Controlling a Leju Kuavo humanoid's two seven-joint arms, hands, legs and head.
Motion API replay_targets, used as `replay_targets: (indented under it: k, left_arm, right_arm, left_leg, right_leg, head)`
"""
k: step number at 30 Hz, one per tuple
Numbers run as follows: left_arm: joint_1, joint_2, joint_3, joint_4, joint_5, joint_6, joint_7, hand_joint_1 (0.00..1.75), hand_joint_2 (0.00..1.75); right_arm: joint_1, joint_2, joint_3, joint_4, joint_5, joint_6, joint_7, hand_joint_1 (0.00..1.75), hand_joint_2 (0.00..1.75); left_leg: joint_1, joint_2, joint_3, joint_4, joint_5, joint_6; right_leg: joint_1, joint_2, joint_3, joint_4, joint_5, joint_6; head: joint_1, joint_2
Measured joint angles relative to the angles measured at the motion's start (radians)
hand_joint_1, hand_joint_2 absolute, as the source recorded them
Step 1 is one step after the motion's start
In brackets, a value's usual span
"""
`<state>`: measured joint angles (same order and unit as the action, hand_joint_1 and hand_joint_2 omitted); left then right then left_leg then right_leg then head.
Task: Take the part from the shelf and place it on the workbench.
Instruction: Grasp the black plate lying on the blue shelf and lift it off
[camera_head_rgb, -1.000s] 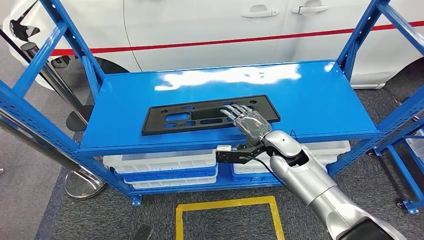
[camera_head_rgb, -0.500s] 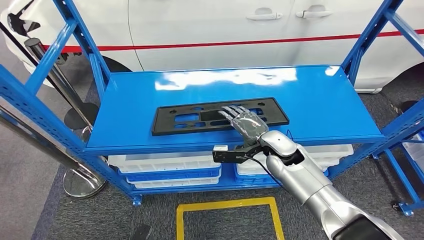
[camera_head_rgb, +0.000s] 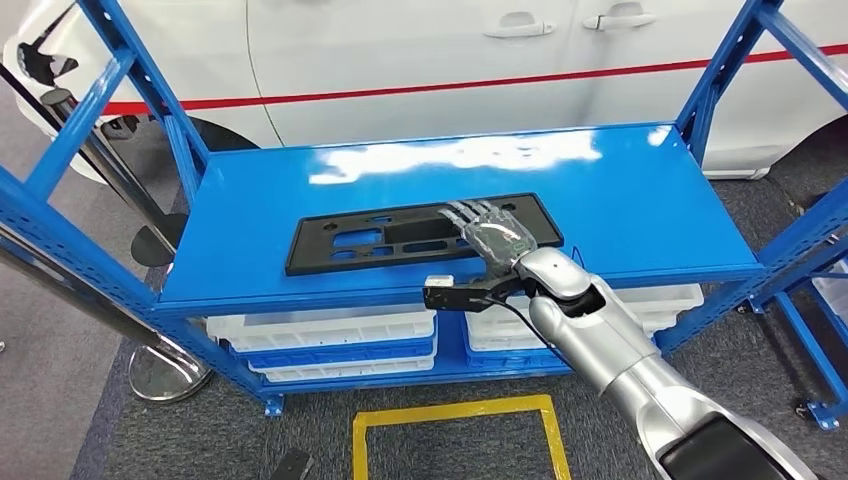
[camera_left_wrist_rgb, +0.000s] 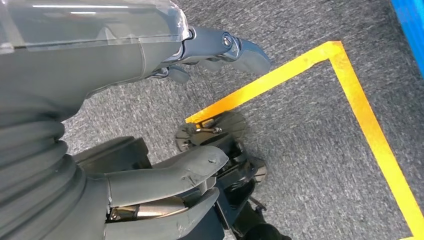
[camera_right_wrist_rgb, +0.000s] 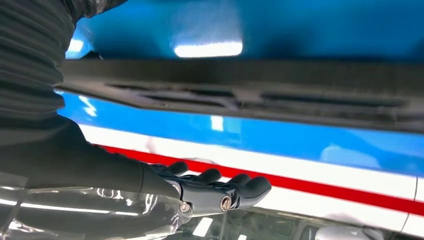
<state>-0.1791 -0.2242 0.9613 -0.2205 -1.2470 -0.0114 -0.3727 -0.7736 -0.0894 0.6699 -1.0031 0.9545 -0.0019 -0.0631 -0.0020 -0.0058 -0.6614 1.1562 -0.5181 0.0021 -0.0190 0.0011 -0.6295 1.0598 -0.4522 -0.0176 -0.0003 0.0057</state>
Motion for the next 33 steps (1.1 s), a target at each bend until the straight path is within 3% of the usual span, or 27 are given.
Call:
replay_targets:
  k: [2,4,5,7,9,13,15,17,18,19,20,22,24,27,29,32,33]
  left_arm:
    - [0.001,0.0,-0.002,0.0,0.0,0.0,0.0,0.0,1.75]
    - [0.003,0.0,-0.004,0.0,0.0,-0.001,0.001,0.0,1.75]
    - [0.003,0.0,-0.004,0.0,0.001,-0.001,0.001,0.0,1.75]
    - [0.001,0.0,-0.005,0.0,0.001,-0.001,0.002,0.0,1.75]
    - [-0.001,0.0,-0.005,0.0,0.002,0.0,0.002,0.0,1.75]
    - [0.001,0.0,-0.007,0.0,0.005,0.005,0.004,0.0,1.75]
    - [-0.001,0.0,-0.008,0.0,0.006,0.006,0.006,0.0,1.75]
    - [-0.002,0.0,-0.011,0.0,0.005,0.005,0.007,0.0,1.75]
    - [-0.002,0.0,-0.012,0.0,0.005,0.005,0.008,0.0,1.75]
    - [-0.002,0.0,-0.012,0.0,0.005,0.004,0.008,0.0,1.75]
    - [-0.002,-0.001,-0.012,0.0,0.004,0.004,0.009,0.0,1.75]
    - [-0.002,-0.002,-0.013,0.0,0.003,0.003,0.011,0.0,1.75]
    - [-0.004,-0.002,-0.014,0.0,0.003,0.003,0.013,0.0,1.75]
    - [-0.006,-0.002,-0.015,0.0,0.003,0.002,0.015,0.0,1.75]
    - [-0.006,-0.002,-0.016,0.0,0.003,0.002,0.016,0.0,1.75]
    - [-0.008,-0.002,-0.017,0.0,0.003,0.002,0.016,0.0,1.75]
    - [-0.007,-0.002,-0.018,0.0,0.003,0.001,0.016,0.0,1.75]
  right_arm:
    - [-0.004,0.003,0.0,0.008,0.0,0.0,0.0,0.0,1.75]
    - [-0.005,0.005,0.0,0.015,0.0,0.0,0.001,0.0,1.75]
    - [-0.006,0.006,0.0,0.019,0.0,0.0,0.002,0.0,1.75]
    - [-0.01,0.008,-0.002,0.023,0.0,-0.002,0.004,0.0,1.75]
    - [-0.014,0.01,-0.005,0.029,0.001,-0.004,0.005,0.0,1.75]
    - [-0.019,0.009,-0.013,0.046,0.016,-0.01,0.01,0.0,1.75]
    - [-0.029,0.008,-0.017,0.061,0.029,-0.011,0.017,0.0,1.75]
    - [-0.037,0.008,-0.018,0.08,0.039,-0.007,0.022,0.0,1.75]
    - [-0.039,0.008,-0.018,0.091,0.044,-0.004,0.023,0.0,1.75]
    - [-0.04,0.008,-0.018,0.102,0.047,0.0,0.023,0.0,1.75]
    - [-0.044,0.008,-0.018,0.113,0.05,0.003,0.023,0.0,1.75]
    - [-0.06,0.009,-0.018,0.135,0.055,0.006,0.023,0.0,1.75]
    - [-0.077,0.015,-0.018,0.158,0.058,0.008,0.023,0.0,1.75]
    - [-0.086,0.02,-0.018,0.184,0.06,0.01,0.024,0.0,1.75]
    - [-0.092,0.025,-0.018,0.194,0.06,0.009,0.025,0.0,1.75]
    - [-0.099,0.033,-0.018,0.206,0.061,0.009,0.025,0.0,1.75]
    - [-0.099,0.034,-0.018,0.211,0.061,0.009,0.026,0.0,1.75]
  left_leg:
    - [0.004,0.0,-0.062,0.123,-0.048,-0.007]
    - [0.006,0.0,-0.084,0.156,-0.037,-0.007]
    - [0.006,0.0,-0.069,0.118,-0.007,-0.005]
    - [0.004,0.0,-0.006,-0.016,0.059,0.004]
    - [-0.002,-0.001,0.035,-0.106,0.084,0.013]
    - [-0.003,-0.001,0.049,-0.141,0.094,0.033]
    - [-0.001,0.001,0.056,-0.155,0.101,0.044]
    - [-0.004,0.002,0.056,-0.156,0.101,0.05]
    - [-0.004,0.002,0.056,-0.154,0.1,0.051]
    - [-0.004,0.001,0.056,-0.151,0.098,0.052]
    - [-0.004,0.0,0.056,-0.147,0.096,0.051]
    - [-0.005,-0.002,0.053,-0.132,0.086,0.044]
    - [-0.008,-0.002,0.046,-0.116,0.077,0.034]
    - [-0.006,-0.001,0.042,-0.111,0.074,0.023]
    - [-0.004,-0.001,0.028,-0.077,0.049,0.011]
    - [0.003,0.0,-0.051,0.093,-0.031,-0.005]
    - [0.005,0.0,-0.075,0.139,-0.043,-0.007]
  right_leg:
    - [0.001,-0.001,0.0,0.0,-0.001,-0.003]
    - [0.002,-0.001,0.001,0.0,-0.002,-0.003]
    - [0.002,0.0,0.002,0.0,-0.002,-0.003]
    - [0.003,0.001,0.005,0.0,-0.004,0.0]
    - [0.004,0.002,0.005,-0.003,-0.003,0.008]
    - [0.003,0.001,0.003,0.0,-0.009,0.029]
    - [0.005,0.0,-0.031,0.075,-0.056,0.031]
    - [0.006,0.0,-0.089,0.194,-0.109,0.032]
    - [0.005,0.0,-0.108,0.233,-0.117,0.034]
    - [0.004,0.0,-0.111,0.237,-0.107,0.035]
    - [0.002,0.0,-0.097,0.206,-0.08,0.036]
    - [-0.002,-0.001,-0.039,0.089,-0.021,0.037]
    - [-0.001,-0.001,-0.005,0.015,-0.002,0.032]
    - [0.004,0.0,-0.003,0.004,-0.002,0.018]
    - [0.0,0.001,0.0,0.0,0.001,0.007]
    - [-0.001,0.0,0.001,-0.001,0.001,0.0]
    - [0.0,-0.001,0.001,-0.001,0.0,-0.001]
  head:
    - [0.0,0.0]
    - [0.0,0.0]
    - [0.0,0.0]
    - [0.0,0.0]
    - [0.0,0.0]
    - [0.001,0.0]
    - [0.001,0.0]
    - [0.002,0.0]
    - [0.002,0.0]
    - [0.002,0.0]
    - [0.002,0.0]
    - [0.002,0.0]
    - [0.001,0.0]
    - [0.001,0.0]
    - [0.001,0.0]
    - [0.0,0.0]
    - [0.0,0.0]
